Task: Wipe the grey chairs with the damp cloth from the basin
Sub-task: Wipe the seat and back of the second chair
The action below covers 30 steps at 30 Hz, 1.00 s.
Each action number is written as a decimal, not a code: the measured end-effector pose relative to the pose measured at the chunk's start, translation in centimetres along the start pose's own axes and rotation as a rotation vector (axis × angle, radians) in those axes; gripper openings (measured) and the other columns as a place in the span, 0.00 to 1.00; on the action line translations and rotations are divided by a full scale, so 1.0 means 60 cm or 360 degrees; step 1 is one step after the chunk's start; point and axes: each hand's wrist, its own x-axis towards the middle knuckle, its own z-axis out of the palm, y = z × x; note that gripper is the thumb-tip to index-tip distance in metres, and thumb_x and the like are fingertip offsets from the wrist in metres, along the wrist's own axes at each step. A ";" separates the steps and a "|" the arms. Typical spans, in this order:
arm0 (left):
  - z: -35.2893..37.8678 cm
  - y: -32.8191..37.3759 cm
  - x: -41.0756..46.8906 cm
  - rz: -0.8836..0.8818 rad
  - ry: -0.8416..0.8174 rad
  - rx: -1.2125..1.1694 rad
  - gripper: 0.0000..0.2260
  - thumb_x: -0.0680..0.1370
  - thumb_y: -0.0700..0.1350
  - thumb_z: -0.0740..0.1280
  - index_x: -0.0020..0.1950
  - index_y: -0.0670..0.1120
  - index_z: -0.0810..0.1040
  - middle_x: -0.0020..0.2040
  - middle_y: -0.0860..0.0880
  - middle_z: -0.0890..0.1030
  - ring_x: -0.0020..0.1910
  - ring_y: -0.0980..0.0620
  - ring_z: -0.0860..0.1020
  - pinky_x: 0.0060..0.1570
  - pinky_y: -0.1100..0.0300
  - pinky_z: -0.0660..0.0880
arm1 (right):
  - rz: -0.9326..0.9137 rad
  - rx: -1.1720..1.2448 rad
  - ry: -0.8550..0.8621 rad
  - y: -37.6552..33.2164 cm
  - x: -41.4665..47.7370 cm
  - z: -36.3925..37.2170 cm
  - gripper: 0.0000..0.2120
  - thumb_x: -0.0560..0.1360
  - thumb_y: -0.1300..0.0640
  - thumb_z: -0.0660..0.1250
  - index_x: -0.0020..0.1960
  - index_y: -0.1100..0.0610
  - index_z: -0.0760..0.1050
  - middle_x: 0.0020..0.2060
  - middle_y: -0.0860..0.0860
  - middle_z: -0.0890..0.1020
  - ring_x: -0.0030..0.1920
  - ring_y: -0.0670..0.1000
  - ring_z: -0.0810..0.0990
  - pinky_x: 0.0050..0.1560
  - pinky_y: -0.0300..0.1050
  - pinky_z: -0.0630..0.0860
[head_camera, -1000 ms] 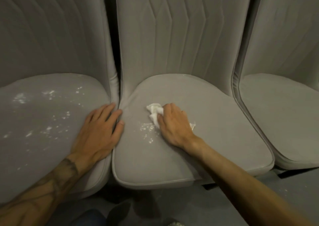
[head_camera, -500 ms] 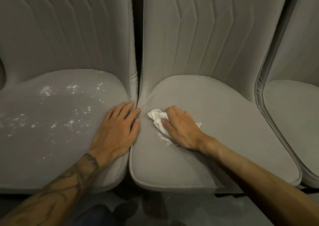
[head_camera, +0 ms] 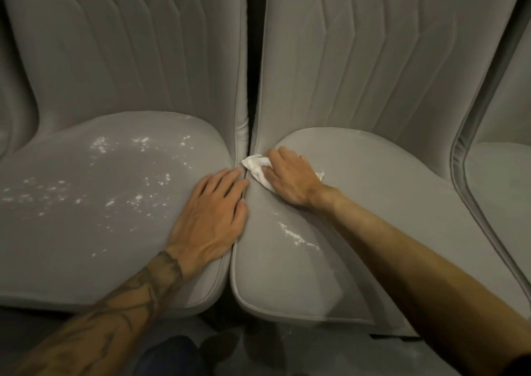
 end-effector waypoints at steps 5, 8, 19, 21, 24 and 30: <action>0.003 0.001 0.000 0.0029 0.0007 -0.0081 0.23 0.82 0.47 0.53 0.74 0.42 0.74 0.76 0.43 0.74 0.75 0.44 0.71 0.77 0.46 0.65 | -0.0311 0.0186 -0.0022 -0.022 -0.083 -0.001 0.10 0.83 0.47 0.53 0.58 0.51 0.68 0.51 0.50 0.71 0.50 0.53 0.71 0.50 0.49 0.60; -0.001 0.000 -0.002 0.0037 -0.0019 -0.0048 0.24 0.82 0.48 0.52 0.73 0.42 0.75 0.76 0.42 0.73 0.76 0.43 0.71 0.77 0.45 0.65 | -0.0454 0.0267 -0.0177 -0.019 -0.133 -0.021 0.12 0.83 0.44 0.50 0.59 0.47 0.68 0.50 0.46 0.70 0.49 0.48 0.69 0.49 0.47 0.58; -0.001 0.000 0.000 0.0078 -0.0019 0.0021 0.23 0.83 0.48 0.52 0.74 0.42 0.74 0.77 0.42 0.72 0.76 0.43 0.70 0.78 0.47 0.63 | -0.0409 0.0259 -0.0230 -0.054 -0.225 -0.048 0.11 0.85 0.46 0.50 0.58 0.49 0.68 0.50 0.46 0.71 0.50 0.48 0.70 0.53 0.49 0.63; -0.004 0.001 0.000 0.0087 -0.0016 0.0042 0.23 0.83 0.48 0.52 0.74 0.42 0.74 0.77 0.42 0.72 0.75 0.43 0.70 0.77 0.46 0.64 | -0.0364 0.0185 -0.0249 -0.035 -0.239 -0.063 0.12 0.85 0.45 0.50 0.60 0.48 0.68 0.52 0.46 0.71 0.52 0.47 0.71 0.54 0.48 0.63; -0.006 0.002 -0.001 0.0092 -0.0013 0.0072 0.23 0.83 0.48 0.52 0.74 0.42 0.74 0.77 0.41 0.72 0.75 0.42 0.71 0.77 0.46 0.64 | 0.0032 0.0035 -0.0080 -0.003 -0.244 -0.068 0.12 0.85 0.47 0.51 0.60 0.50 0.69 0.53 0.47 0.72 0.56 0.51 0.72 0.57 0.51 0.65; -0.001 0.005 0.000 0.0145 0.0008 0.0090 0.22 0.83 0.46 0.53 0.73 0.40 0.74 0.76 0.40 0.73 0.74 0.40 0.72 0.75 0.44 0.66 | -0.0199 0.0028 0.0013 -0.096 -0.288 -0.027 0.12 0.82 0.46 0.52 0.58 0.50 0.69 0.51 0.48 0.72 0.50 0.53 0.72 0.50 0.53 0.66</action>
